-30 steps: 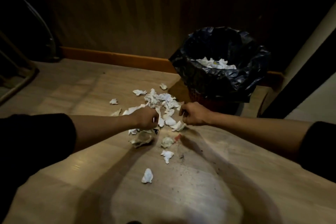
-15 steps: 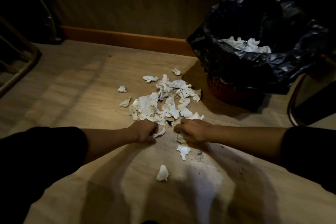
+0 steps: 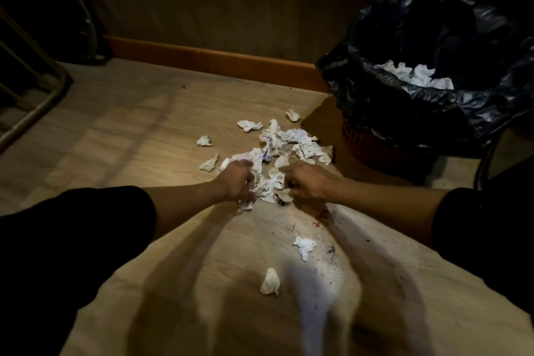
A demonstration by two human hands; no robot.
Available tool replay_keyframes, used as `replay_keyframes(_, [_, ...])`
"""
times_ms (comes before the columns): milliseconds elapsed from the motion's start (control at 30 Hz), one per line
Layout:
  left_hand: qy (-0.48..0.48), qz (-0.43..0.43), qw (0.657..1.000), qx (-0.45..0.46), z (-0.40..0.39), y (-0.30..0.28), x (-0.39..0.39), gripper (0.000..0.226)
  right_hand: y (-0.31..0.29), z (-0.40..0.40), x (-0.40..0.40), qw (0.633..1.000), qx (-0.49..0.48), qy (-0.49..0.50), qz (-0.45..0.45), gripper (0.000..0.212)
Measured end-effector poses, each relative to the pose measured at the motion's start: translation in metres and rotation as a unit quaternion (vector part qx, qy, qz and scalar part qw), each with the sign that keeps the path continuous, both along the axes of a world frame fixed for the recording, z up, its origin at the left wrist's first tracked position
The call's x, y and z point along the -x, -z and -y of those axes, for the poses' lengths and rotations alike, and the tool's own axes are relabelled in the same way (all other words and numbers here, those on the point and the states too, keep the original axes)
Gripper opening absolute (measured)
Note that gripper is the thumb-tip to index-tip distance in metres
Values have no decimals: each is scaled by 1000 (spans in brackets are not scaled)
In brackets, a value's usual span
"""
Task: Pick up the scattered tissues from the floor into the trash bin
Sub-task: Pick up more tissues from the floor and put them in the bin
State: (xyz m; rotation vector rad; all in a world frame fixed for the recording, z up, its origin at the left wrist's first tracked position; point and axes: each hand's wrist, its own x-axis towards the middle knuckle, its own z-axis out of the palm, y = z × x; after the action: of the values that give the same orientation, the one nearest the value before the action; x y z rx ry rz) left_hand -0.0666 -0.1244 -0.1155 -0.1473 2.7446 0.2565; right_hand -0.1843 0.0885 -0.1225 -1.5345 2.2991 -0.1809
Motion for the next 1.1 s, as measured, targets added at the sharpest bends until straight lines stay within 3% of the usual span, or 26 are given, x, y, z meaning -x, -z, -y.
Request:
replay_keyframes(133, [-18,-14,999,-29,-9,12,-6,20,8,-1,-17,999,-17,-41,8,14])
replay_keyframes(200, [-39,-44,997,-47,-6,13,-10,19,5,-2,-16,999,18,-4,42,18])
replay_keyframes(367, [-109,-80,987,-86,9,1,-5,63,-8,-10,21,978,62,182,81,50])
replay_keyframes(467, [-164,-83,979,-93,17,-9,3,80,-8,-24,41,967,52,239,73,62])
replay_keyframes(600, [-205,-69,967,-135,20,-19,7,36,3,-46,37,974,-92,177,108,80])
replay_keyframes(667, [-212,-67,960,-172,19,-22,7,44,7,-54,26,979,-127,129,96,74])
replay_keyframes(733, [-209,-72,956,-192,14,-26,7,55,7,-56,18,986,-130,92,56,54])
replay_keyframes(833, [-224,-71,948,-216,9,-28,8,50,0,-51,15,988,-128,79,33,31])
replay_keyframes(967, [-201,-41,959,-197,8,-32,9,28,-13,-42,18,986,-88,136,28,26])
replay_keyframes(1100, [-221,-29,962,-159,16,-29,9,35,-22,-34,27,984,-59,167,13,18])
